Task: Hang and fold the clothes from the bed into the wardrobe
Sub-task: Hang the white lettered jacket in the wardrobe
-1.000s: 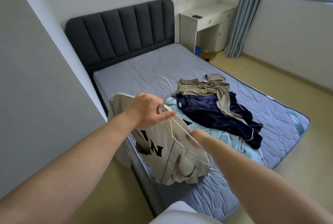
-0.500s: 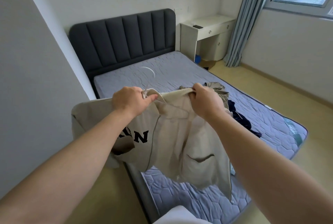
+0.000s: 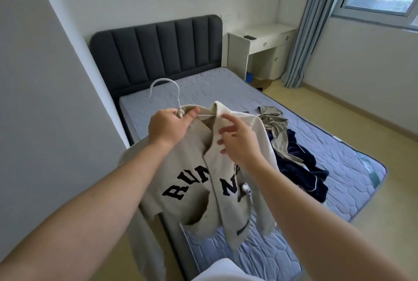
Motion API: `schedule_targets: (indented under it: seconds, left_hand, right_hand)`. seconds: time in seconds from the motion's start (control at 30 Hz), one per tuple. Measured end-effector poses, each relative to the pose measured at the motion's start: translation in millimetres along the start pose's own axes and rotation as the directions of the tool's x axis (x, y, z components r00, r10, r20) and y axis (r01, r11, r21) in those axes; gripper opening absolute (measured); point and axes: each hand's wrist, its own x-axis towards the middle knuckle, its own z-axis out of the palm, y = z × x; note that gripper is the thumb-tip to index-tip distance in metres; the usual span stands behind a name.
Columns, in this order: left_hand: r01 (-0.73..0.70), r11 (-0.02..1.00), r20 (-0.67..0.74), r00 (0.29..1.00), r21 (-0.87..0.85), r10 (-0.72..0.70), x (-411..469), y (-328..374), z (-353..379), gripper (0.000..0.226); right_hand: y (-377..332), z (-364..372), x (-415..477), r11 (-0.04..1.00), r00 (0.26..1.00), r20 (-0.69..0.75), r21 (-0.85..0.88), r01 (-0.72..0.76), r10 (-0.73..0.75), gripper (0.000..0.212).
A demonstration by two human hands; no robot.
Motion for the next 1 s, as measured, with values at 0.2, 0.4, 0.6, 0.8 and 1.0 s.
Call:
schedule_targets:
  seconds: [0.2, 0.4, 0.6, 0.8, 1.0]
  left_hand:
    - [-0.052, 0.993, 0.026, 0.998, -0.108, 0.055, 1.3, 7.1, 0.6, 0.074]
    - [-0.132, 0.984, 0.004, 0.991, -0.122, 0.134, 9.0, 8.7, -6.9, 0.072]
    - [-0.151, 0.987, 0.041, 0.987, -0.058, 0.154, 13.7, 4.4, -14.0, 0.070]
    - [-0.168, 0.978, 0.170, 0.967, -0.124, 0.188, 15.0, 5.7, -18.6, 0.063]
    - [-0.171, 0.968, 0.210, 0.955, -0.184, 0.209, 3.4, 10.2, -19.9, 0.074]
  right_hand:
    - [27.8, -19.8, 0.2, 0.824, 0.884, -0.388, -0.567, -0.005, -0.261, 0.049]
    - [32.2, -48.3, 14.1, 0.776, 0.903, -0.228, -0.610, 0.160, -0.365, 0.028]
    - [21.5, -62.7, 15.6, 0.907, 0.971, -0.076, -0.378, 0.185, -0.229, 0.015]
    - [0.8, -45.3, 19.9, 0.928, 0.976, -0.017, -0.314, 0.200, -0.216, 0.019]
    - [-22.0, -32.8, 25.3, 0.919, 0.965, 0.051, -0.295, 0.260, -0.257, 0.023]
